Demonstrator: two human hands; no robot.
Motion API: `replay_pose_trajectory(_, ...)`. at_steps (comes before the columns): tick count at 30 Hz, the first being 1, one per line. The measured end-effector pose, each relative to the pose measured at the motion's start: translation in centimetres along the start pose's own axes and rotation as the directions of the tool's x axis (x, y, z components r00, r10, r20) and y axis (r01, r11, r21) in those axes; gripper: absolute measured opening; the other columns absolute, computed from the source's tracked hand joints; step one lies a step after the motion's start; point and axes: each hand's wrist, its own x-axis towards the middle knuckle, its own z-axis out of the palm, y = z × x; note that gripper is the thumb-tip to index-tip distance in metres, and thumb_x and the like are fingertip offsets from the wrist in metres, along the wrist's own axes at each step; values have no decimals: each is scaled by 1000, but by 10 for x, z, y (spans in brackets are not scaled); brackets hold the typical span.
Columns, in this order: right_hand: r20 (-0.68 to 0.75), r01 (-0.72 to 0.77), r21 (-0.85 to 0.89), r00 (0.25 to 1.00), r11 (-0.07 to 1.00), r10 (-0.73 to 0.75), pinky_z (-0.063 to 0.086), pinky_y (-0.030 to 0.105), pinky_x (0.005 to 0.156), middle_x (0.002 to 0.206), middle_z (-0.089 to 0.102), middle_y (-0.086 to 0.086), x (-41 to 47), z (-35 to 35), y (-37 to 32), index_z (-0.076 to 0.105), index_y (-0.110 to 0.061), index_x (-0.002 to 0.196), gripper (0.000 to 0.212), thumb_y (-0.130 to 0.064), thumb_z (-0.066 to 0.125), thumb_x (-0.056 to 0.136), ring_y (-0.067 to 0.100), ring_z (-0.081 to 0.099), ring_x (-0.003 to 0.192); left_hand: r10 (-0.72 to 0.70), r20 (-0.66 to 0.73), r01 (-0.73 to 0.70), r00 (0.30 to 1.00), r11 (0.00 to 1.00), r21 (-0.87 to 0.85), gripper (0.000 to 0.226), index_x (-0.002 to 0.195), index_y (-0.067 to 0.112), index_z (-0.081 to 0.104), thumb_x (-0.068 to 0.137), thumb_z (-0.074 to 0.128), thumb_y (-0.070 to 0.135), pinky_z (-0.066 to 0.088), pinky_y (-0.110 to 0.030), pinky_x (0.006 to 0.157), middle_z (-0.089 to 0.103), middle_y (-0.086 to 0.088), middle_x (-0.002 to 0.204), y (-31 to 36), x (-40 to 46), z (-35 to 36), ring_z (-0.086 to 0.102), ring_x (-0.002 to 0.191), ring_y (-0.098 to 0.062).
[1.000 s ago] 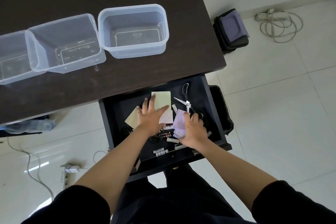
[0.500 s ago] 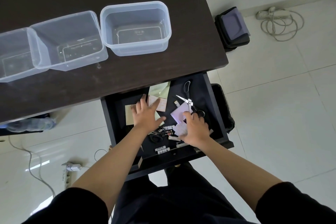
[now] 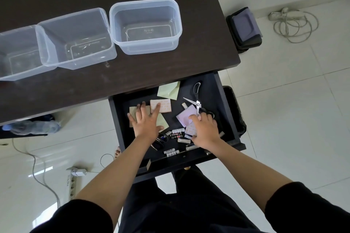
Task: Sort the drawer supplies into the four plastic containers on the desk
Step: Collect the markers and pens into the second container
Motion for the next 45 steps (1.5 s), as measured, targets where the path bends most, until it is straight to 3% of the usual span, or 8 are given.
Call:
replay_pose_trajectory(10,33,37,-17,999,999,-36,37,38,98,128,44,9,2,1,-4,33,-29,136,71,-15,67,76,28,42,121,-31,-62,31,998,999,8,79,148,33,6,88,59,39,1,-65,110,-9,-18,155,9,-9,-1,-10,144,-38)
replay_pose_trajectory(15,64,44,75,997,996,-49,44,38,86,127,45,3,0,-2,-2,38,-30,132,72,-22,71,69,27,42,118,246,-160,-282,956,923,-264,60,142,22,34,87,56,31,31,-45,110,30,-7,147,23,-14,2,29,136,-30)
replay_pose_trajectory(18,78,47,205,995,978,-64,48,34,74,127,44,-1,-2,-4,1,40,-29,131,72,-20,70,66,24,39,119,286,-39,-272,957,849,-452,58,142,19,36,88,57,24,43,-39,100,44,-3,140,40,-10,5,40,128,-25)
replay_pose_trajectory(24,44,67,332,995,941,-86,46,33,77,119,46,-3,-6,-7,4,46,-30,127,66,-21,70,66,21,39,113,83,100,27,991,620,-784,35,111,31,55,78,61,22,48,-27,74,59,-4,113,56,5,-1,59,91,-16)
replay_pose_trajectory(33,-126,152,383,986,911,-111,49,37,88,122,47,1,9,-18,-19,45,-25,134,67,-17,67,71,22,39,116,-110,17,64,994,438,-897,29,97,16,65,81,52,-4,40,-5,49,54,-7,108,30,1,-27,48,58,-6)
replay_pose_trajectory(38,-207,50,470,977,881,55,50,42,82,123,49,3,34,-33,-17,48,-21,124,55,-10,66,74,24,40,115,-189,-60,54,980,547,-835,32,114,9,62,87,49,-3,42,-19,73,42,-9,122,-3,3,-34,50,67,-9)
replay_pose_trajectory(42,-212,-18,378,971,926,106,48,40,84,124,50,7,50,-35,-4,52,-16,120,44,-7,66,79,27,44,115,-106,-81,12,991,675,-738,45,128,4,53,85,45,-6,35,-17,95,35,-11,138,-20,2,-28,44,121,-24)
replay_pose_trajectory(45,-227,-44,232,969,972,98,48,40,86,124,48,11,48,-30,2,59,-11,115,34,-8,65,81,30,45,115,-41,-162,-61,986,812,-581,43,125,6,55,83,49,-1,33,-27,103,29,-13,144,-19,-5,-20,26,132,-31)
